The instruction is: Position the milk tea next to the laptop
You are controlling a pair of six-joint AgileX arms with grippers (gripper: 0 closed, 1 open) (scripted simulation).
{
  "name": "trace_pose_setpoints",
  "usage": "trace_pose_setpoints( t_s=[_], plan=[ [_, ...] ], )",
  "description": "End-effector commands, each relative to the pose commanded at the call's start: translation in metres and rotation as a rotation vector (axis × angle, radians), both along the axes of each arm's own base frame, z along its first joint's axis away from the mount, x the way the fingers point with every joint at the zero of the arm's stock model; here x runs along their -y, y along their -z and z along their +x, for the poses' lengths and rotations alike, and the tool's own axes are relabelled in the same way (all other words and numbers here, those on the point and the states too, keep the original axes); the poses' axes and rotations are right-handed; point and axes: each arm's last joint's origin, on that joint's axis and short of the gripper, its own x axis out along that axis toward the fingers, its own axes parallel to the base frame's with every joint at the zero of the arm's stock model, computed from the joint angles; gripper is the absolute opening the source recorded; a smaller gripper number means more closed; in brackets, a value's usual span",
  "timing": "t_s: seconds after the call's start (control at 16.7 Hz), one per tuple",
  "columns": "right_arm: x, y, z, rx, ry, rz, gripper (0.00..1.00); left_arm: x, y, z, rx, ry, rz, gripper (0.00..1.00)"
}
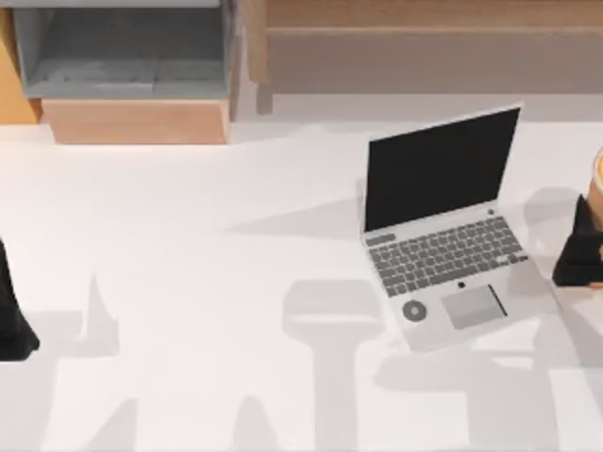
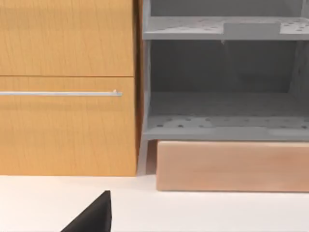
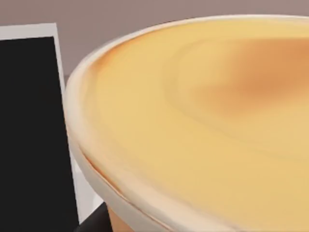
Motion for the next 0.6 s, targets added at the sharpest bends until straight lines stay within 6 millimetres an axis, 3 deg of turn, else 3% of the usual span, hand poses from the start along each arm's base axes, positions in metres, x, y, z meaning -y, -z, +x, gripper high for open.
trace_pose_setpoints(
  t_s=[0.6],
  plan=[
    [0.0, 0.0, 0.0, 0.0, 0.0, 0.0, 0.75, 0.0, 0.0, 0.0, 0.0, 0.0, 0.0, 1.0]
  ],
)
